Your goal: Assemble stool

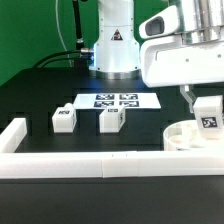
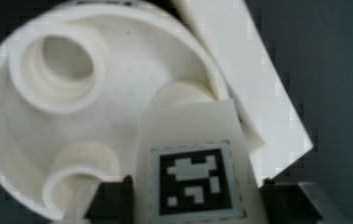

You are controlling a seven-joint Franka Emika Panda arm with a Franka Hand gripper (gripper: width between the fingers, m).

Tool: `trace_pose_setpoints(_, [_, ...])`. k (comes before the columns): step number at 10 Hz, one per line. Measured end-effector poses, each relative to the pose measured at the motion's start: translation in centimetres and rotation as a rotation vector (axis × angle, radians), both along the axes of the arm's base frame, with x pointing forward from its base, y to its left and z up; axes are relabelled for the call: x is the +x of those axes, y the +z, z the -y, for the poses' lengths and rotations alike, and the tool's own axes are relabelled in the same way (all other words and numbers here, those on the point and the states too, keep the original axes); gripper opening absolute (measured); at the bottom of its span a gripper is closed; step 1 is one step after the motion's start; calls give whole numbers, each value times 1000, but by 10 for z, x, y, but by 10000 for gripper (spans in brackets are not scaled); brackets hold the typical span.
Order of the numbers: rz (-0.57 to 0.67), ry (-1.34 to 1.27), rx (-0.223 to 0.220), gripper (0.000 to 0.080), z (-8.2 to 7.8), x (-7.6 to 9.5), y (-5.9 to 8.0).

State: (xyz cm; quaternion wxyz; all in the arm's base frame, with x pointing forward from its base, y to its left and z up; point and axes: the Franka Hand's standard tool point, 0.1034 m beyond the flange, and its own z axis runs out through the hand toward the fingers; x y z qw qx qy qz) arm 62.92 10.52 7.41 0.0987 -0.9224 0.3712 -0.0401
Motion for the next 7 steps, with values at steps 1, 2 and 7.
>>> trace_pose_setpoints(1, [-31,-182,41,340,-5,-1,-2])
trace_pose_setpoints(2, [-48,-319,84,340,-10,-2,-5])
trace_pose_setpoints(7, [-94,-587,160,340,-20,-5,-6])
